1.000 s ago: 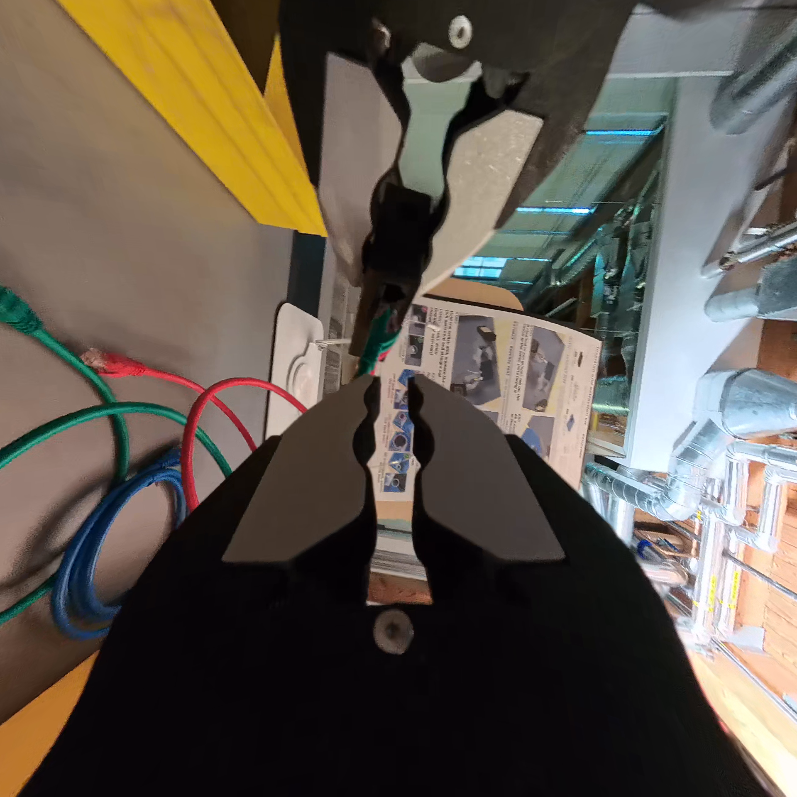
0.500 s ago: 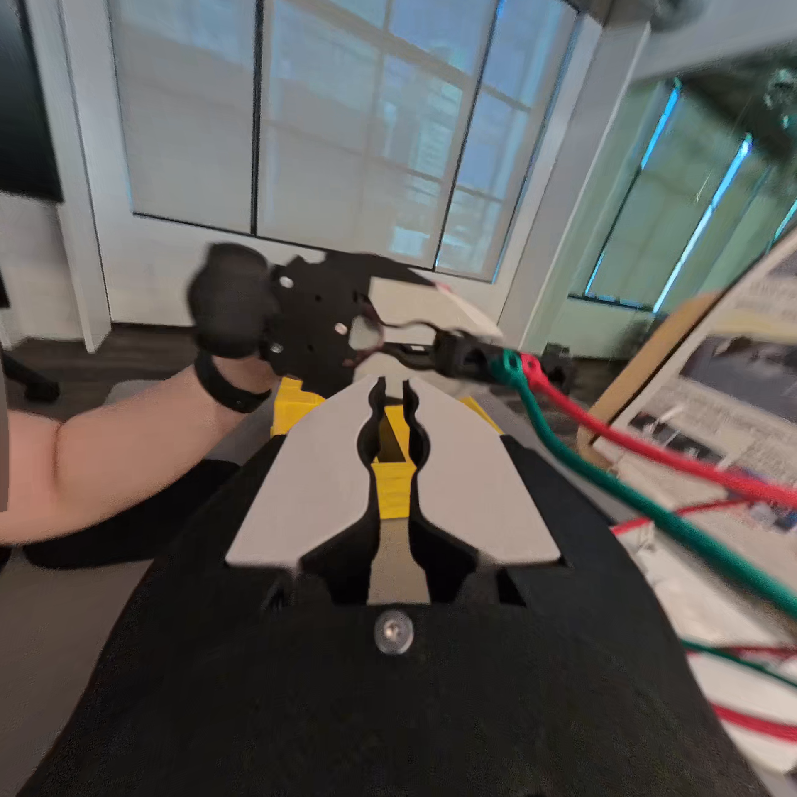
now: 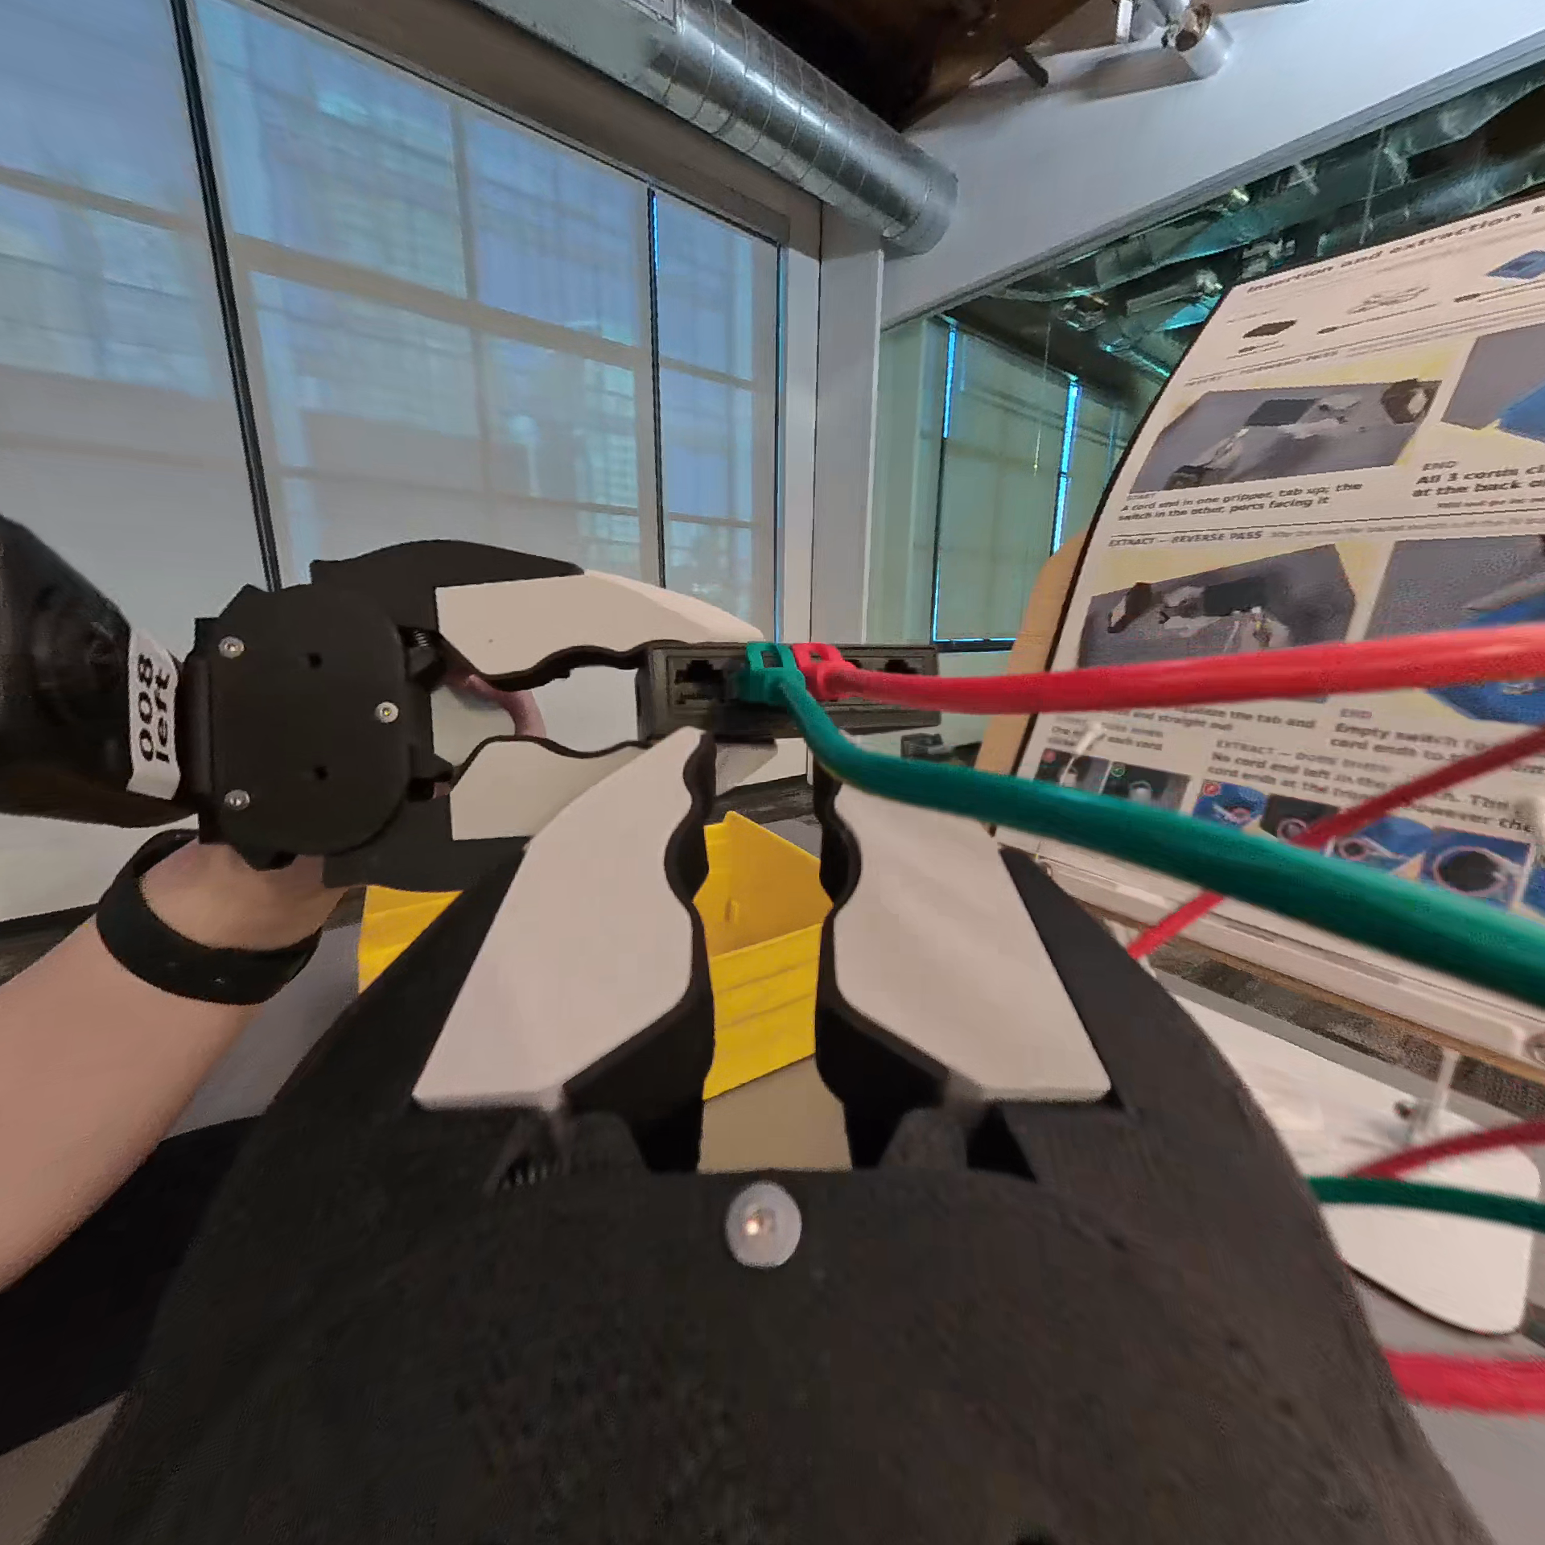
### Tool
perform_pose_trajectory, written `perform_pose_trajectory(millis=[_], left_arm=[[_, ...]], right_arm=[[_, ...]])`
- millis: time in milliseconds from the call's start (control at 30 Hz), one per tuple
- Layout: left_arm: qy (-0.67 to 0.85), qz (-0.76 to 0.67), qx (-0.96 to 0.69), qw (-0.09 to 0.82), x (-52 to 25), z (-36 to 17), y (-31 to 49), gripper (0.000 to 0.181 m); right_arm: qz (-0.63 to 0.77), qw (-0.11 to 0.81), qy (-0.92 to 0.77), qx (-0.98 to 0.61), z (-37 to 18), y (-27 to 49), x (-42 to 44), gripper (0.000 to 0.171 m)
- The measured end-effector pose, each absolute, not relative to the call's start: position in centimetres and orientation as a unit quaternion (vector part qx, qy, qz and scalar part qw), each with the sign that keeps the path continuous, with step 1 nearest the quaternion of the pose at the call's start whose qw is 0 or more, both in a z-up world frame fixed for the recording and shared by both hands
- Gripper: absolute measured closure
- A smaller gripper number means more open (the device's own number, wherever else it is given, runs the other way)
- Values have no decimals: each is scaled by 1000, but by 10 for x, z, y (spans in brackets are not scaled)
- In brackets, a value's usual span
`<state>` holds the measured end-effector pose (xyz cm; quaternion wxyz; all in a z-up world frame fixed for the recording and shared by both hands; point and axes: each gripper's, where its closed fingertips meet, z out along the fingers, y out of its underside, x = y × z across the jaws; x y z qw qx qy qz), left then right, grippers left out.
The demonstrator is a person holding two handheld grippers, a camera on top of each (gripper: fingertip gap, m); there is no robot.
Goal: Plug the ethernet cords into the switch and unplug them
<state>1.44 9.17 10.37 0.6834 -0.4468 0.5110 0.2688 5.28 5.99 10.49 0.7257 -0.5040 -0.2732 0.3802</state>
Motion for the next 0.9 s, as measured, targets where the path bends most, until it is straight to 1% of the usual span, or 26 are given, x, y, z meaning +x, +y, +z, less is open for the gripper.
perform_pose_trajectory(millis=[367,567,900], left_arm=[[525,247,-437,687,26,100,87,154],[537,251,-428,682,27,98,85,154],[549,268,-407,678,26,96,83,154]], right_arm=[[378,748,-276,-471,112,54,60,150],[376,748,-278,-472,110,54,62,159],[420,708,-274,-498,108,54,60,161]])
